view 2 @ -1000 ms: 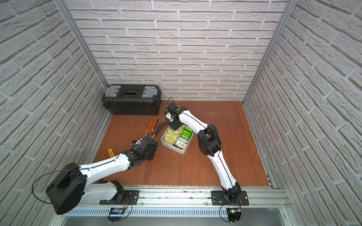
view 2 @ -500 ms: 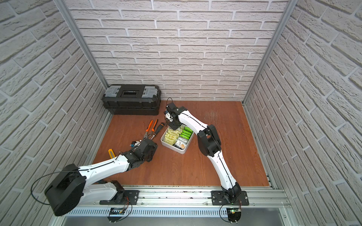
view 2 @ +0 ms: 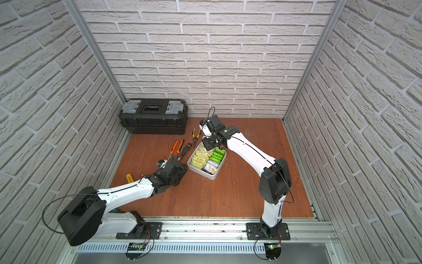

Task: Take the cookies out of the storage box
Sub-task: Pick up the cookie from the storage box, then adjust the storage box at the center of the board.

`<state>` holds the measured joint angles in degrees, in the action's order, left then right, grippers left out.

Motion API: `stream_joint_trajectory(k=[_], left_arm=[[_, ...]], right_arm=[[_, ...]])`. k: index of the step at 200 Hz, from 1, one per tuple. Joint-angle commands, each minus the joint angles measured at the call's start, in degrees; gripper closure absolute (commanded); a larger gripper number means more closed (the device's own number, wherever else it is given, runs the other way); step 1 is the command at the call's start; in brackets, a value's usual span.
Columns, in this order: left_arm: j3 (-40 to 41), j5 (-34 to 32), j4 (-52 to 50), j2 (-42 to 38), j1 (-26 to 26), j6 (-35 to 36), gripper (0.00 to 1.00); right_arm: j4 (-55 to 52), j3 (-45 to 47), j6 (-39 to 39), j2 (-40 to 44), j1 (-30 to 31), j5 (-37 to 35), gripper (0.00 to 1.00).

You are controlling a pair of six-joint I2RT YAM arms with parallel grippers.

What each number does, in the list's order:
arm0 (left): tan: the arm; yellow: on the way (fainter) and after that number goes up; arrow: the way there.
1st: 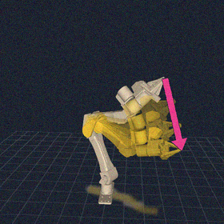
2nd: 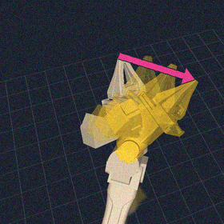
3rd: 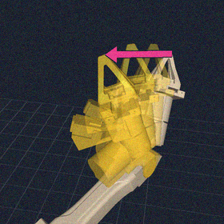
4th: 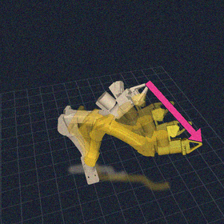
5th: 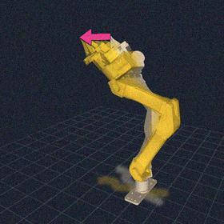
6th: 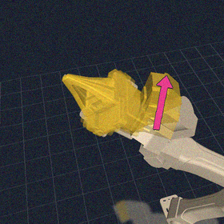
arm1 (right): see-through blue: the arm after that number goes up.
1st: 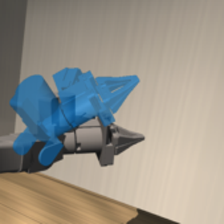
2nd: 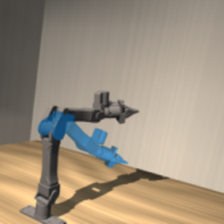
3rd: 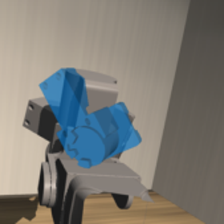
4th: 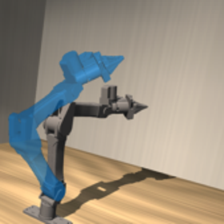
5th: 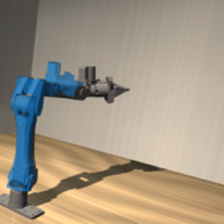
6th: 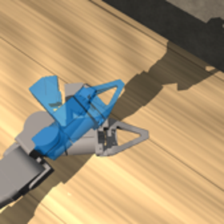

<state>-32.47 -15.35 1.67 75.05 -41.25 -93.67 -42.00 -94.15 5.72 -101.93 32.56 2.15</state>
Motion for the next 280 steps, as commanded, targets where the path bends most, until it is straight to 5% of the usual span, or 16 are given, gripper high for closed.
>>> stream_joint_trajectory(k=[1,30,73,136,172,280], left_arm=[[-3.04,1.88,4.30,2.59,0.30,2.04,0.32],[-5.67,4.67,6.37,6.96,0.30,0.44,0.36],[-10.86,6.78,-3.32,11.88,0.29,-4.33,0.41],[-14.62,10.11,-9.31,15.58,1.46,-1.72,0.70],[-17.64,11.75,-13.34,16.54,2.55,7.22,0.83],[-43.27,19.41,-30.82,34.56,6.39,37.99,0.90]], right_arm=[[5.08,7.90,7.07,5.50,-0.37,-0.43,0.91],[6.96,14.94,10.07,12.18,-0.98,-1.03,0.91],[6.36,18.84,11.96,16.68,-2.12,-1.55,0.91],[7.92,22.67,16.98,21.38,-3.02,1.03,0.92],[9.81,25.72,22.59,26.20,-3.29,1.49,0.93],[7.93,39.08,36.48,40.08,-3.29,3.54,0.94]])
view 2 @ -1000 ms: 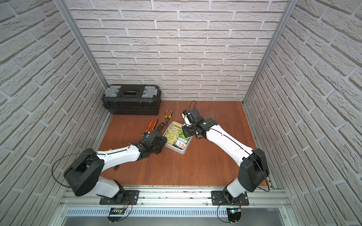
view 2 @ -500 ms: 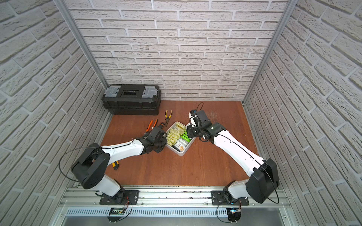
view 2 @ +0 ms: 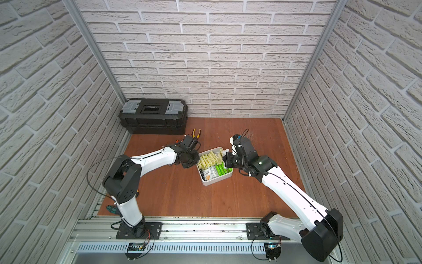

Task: Take the cookies out of the storage box
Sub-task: Adjust the storage box at the center of the board.

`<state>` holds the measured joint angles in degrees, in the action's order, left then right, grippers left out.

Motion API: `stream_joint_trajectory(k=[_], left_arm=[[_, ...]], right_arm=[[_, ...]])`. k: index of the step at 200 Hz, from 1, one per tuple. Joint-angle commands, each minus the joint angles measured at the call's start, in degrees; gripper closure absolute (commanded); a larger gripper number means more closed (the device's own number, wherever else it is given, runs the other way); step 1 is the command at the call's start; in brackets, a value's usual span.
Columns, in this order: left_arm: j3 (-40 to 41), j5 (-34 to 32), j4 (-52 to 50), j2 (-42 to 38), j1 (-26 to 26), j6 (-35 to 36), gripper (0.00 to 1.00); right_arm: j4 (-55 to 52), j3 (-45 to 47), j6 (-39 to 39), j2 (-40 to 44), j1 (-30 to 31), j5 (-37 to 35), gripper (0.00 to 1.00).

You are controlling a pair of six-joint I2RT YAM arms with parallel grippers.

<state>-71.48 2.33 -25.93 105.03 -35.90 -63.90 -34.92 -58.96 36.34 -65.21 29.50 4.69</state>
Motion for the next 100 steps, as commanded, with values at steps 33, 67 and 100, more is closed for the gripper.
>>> stream_joint_trajectory(k=[33,67,100], left_arm=[[-11.07,2.82,-3.54,10.12,1.95,9.60,0.90],[-20.09,3.15,-6.11,15.91,1.97,11.63,0.89],[-24.22,3.02,-8.39,18.17,2.30,13.72,0.84]], right_arm=[[2.64,12.41,12.26,9.33,-0.23,1.88,0.94],[5.34,22.25,18.14,13.72,-0.14,4.93,0.94],[12.79,31.12,23.54,14.34,0.54,7.25,0.94]])
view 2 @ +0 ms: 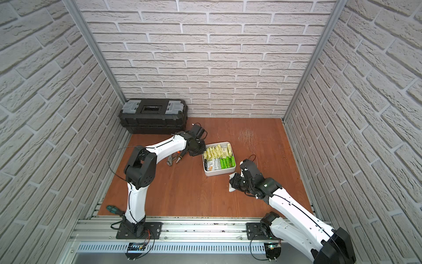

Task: Take the cookies out of the storage box
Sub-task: Adjust the storage box at the center of the board, then place the cookie at the center of the board.

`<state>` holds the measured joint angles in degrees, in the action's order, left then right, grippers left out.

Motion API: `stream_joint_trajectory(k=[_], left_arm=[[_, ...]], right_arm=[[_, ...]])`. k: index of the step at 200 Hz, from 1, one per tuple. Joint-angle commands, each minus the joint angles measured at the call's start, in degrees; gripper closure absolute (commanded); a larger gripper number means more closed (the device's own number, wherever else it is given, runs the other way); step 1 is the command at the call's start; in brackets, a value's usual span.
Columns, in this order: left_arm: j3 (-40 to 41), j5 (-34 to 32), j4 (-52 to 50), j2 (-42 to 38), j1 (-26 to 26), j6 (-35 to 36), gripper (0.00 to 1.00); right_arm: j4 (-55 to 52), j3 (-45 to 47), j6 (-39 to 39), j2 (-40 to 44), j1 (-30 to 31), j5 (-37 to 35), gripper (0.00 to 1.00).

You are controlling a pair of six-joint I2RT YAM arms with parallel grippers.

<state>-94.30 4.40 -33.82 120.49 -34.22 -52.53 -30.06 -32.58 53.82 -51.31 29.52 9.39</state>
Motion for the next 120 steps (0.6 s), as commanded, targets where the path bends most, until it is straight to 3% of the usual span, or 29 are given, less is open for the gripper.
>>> stream_joint_trajectory(k=[1,20,41,95,120], left_arm=[[-1.41,0.91,-0.43,2.64,0.63,2.35,0.84],[-1.45,0.87,0.57,2.17,1.07,2.80,0.69],[-1.74,0.38,1.52,0.81,1.17,3.07,0.60],[3.69,-4.15,5.85,-8.18,0.12,-0.35,0.55],[10.57,-6.19,9.69,-14.34,-0.06,-4.52,0.54]], right_arm=[[8.23,4.90,6.17,0.38,0.53,2.60,0.94],[12.34,7.40,6.87,-1.53,1.23,2.23,0.95],[17.37,8.07,4.76,-5.70,1.91,2.94,0.95],[28.81,5.36,0.41,-21.24,3.77,6.81,0.94],[25.31,2.62,-0.07,-26.17,3.97,6.82,0.87]])
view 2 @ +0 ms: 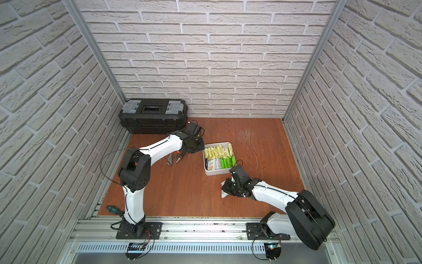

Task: Take the cookies out of the storage box
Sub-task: Place the cookie at the center of the board.

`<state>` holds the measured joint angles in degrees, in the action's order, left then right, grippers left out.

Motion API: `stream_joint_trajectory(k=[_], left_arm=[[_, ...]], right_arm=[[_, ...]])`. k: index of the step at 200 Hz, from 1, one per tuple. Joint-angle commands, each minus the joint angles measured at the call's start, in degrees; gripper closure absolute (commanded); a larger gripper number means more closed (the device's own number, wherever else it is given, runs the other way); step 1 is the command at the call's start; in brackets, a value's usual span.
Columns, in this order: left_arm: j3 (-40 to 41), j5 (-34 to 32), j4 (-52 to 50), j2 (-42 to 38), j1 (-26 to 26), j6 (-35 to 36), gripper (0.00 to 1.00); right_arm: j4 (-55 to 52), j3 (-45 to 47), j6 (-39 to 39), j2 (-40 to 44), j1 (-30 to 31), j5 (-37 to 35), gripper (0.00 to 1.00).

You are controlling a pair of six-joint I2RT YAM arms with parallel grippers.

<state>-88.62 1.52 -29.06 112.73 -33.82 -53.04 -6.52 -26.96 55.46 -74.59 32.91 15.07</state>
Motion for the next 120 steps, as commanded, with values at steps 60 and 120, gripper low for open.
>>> stream_joint_trajectory(k=[60,120], left_arm=[[14.21,-5.87,8.05,-15.67,-0.89,-8.39,0.54],[23.19,-5.97,11.45,-23.40,-0.35,-9.81,0.54]], right_arm=[[-11.61,-4.12,-5.63,-0.23,0.49,-5.30,0.55],[-27.62,-10.42,-10.01,10.53,0.46,-12.02,0.50]])
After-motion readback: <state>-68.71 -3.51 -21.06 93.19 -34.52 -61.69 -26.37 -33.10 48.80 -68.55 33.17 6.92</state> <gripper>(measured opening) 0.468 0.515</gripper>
